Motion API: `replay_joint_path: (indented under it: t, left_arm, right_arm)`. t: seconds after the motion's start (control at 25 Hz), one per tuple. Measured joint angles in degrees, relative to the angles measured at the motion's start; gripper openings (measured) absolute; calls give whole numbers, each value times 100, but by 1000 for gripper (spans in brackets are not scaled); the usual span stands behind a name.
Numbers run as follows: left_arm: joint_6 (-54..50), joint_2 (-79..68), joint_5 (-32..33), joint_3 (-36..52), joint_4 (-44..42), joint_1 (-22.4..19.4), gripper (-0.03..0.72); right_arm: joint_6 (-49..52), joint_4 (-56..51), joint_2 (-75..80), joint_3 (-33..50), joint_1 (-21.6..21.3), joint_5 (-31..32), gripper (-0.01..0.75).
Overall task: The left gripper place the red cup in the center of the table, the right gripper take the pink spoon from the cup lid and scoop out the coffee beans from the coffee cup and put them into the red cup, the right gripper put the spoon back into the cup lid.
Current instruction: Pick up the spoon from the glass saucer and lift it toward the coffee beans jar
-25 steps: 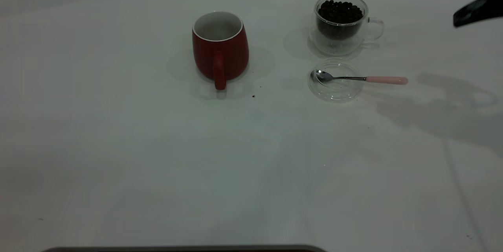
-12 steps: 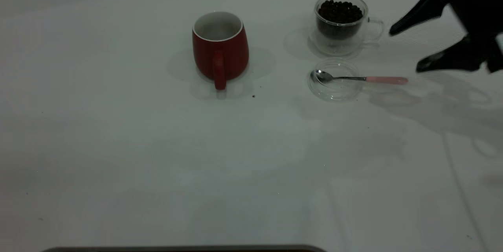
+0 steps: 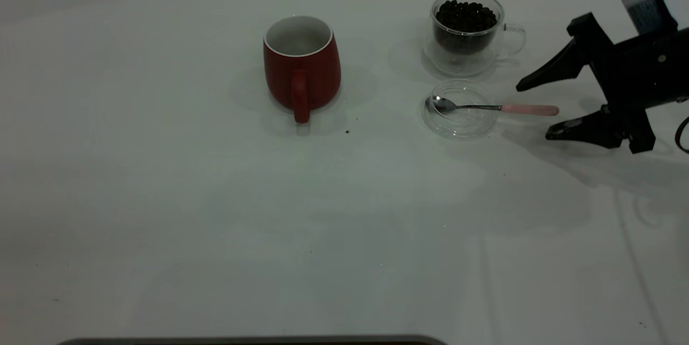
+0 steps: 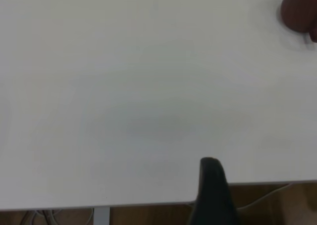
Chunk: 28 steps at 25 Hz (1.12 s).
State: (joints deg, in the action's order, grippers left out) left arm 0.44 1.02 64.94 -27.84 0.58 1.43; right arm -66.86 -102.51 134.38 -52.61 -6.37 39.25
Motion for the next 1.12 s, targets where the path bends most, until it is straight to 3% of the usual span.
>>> replay_joint_path:
  t: [0.84,1.12]
  left_arm:
    - [0,0,5,0,0,0,586]
    - [0,0,5,0,0,0,586]
  right_arm:
    - [-773,-73,753,-498,-149,914,662]
    - [-807,-73,753,-532,-149,1003,517]
